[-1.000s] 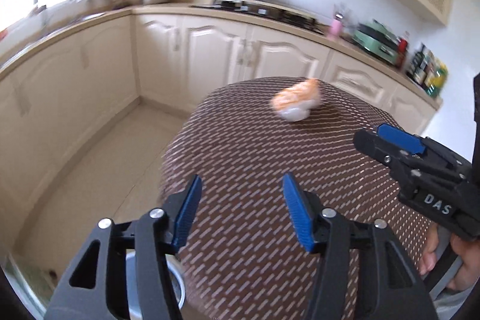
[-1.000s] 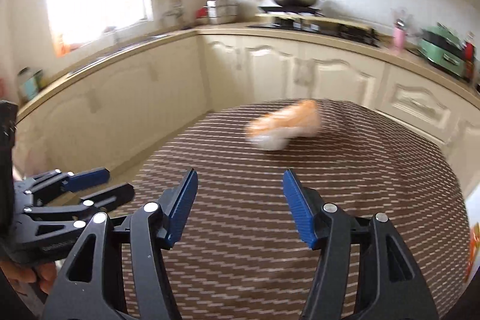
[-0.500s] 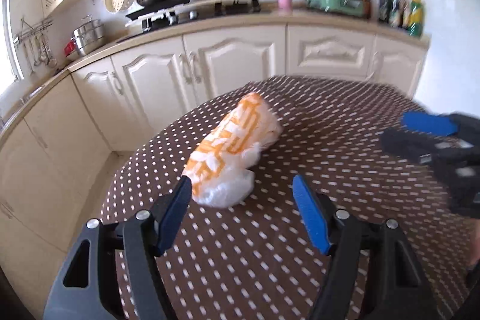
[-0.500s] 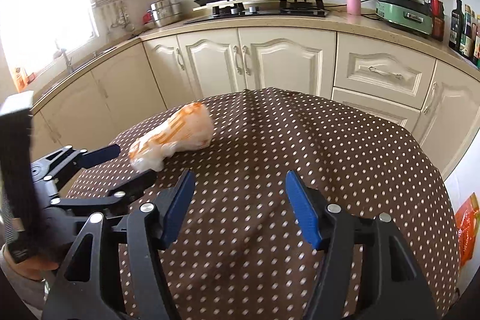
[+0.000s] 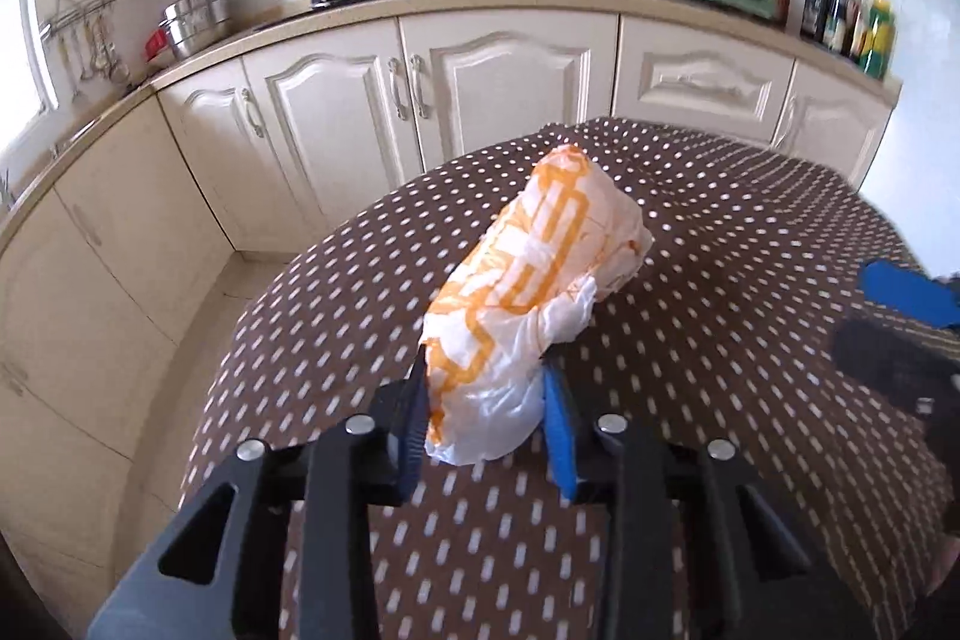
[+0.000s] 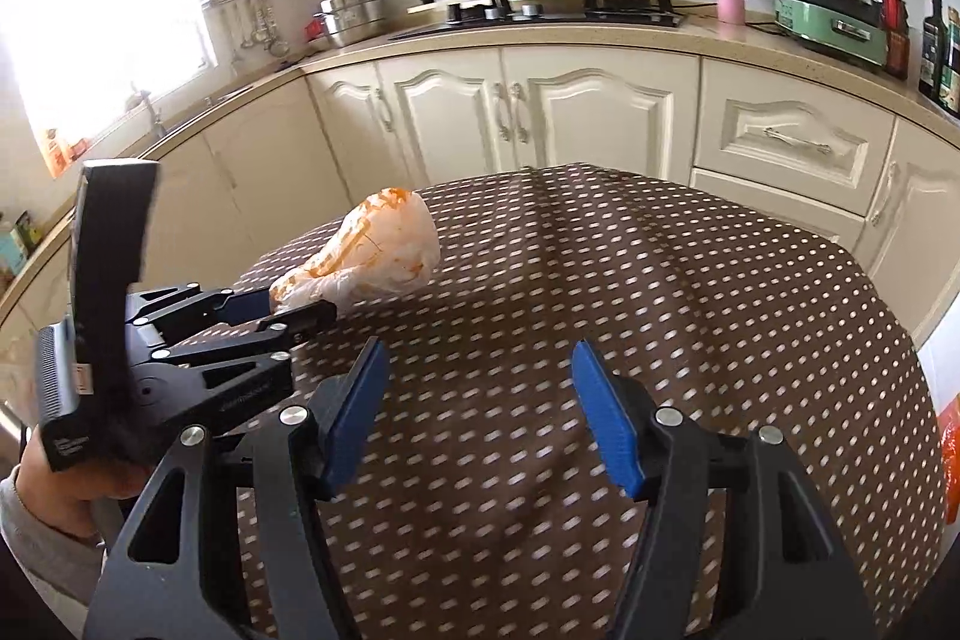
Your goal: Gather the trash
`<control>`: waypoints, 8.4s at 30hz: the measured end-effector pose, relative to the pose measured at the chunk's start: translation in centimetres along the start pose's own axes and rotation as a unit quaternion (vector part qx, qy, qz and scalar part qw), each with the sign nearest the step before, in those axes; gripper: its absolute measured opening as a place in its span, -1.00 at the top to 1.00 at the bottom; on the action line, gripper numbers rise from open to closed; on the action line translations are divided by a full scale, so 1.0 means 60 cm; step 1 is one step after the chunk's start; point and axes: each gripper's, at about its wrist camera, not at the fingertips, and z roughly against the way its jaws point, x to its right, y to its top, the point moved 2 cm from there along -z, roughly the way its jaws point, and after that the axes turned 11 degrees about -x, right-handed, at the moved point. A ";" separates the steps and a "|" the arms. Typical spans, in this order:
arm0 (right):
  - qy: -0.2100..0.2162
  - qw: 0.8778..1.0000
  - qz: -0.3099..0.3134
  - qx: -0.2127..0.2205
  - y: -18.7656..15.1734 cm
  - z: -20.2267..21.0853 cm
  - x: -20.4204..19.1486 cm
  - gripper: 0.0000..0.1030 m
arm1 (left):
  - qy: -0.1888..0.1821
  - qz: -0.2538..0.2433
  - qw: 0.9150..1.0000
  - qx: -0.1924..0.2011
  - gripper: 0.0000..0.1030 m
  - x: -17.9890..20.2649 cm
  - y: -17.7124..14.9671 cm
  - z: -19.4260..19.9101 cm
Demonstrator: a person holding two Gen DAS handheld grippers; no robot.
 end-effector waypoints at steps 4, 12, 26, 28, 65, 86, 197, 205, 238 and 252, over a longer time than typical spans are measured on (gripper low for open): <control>0.028 0.999 0.019 -0.004 -0.028 0.018 -0.062 -0.18 | -0.009 0.036 0.999 0.023 0.37 -0.047 -0.079 0.078; 0.103 0.988 0.108 -0.024 -0.115 0.053 -0.281 -0.18 | 0.032 0.124 0.991 0.034 0.37 -0.166 -0.300 0.212; 0.157 0.949 0.246 -0.118 -0.313 -0.018 -0.609 -0.18 | 0.097 0.328 0.940 -0.005 0.37 -0.365 -0.716 0.293; 0.152 0.945 0.253 -0.142 -0.338 -0.060 -0.633 -0.18 | 0.087 0.358 0.929 -0.022 0.37 -0.385 -0.759 0.261; -0.044 0.871 0.155 -0.464 -0.644 -0.719 -0.496 0.66 | -0.053 0.513 0.814 -0.266 0.26 -0.401 -0.923 -0.388; -0.035 0.882 0.186 -0.431 -0.591 -0.675 -0.512 0.33 | -0.047 0.506 0.825 -0.248 -0.29 -0.392 -0.890 -0.323; -0.031 0.961 0.145 0.233 -0.460 0.549 -0.346 -0.86 | 0.113 0.145 0.942 0.282 -0.84 0.134 -0.662 0.758; -0.030 0.961 0.144 0.232 -0.464 0.548 -0.346 -0.86 | 0.115 0.142 0.942 0.282 -0.84 0.137 -0.661 0.759; -0.030 0.963 0.143 0.228 -0.465 0.547 -0.356 -0.86 | 0.113 0.141 0.942 0.281 -0.84 0.136 -0.665 0.758; -0.028 0.962 0.145 0.228 -0.464 0.550 -0.355 -0.86 | 0.114 0.142 0.943 0.279 -0.84 0.128 -0.666 0.758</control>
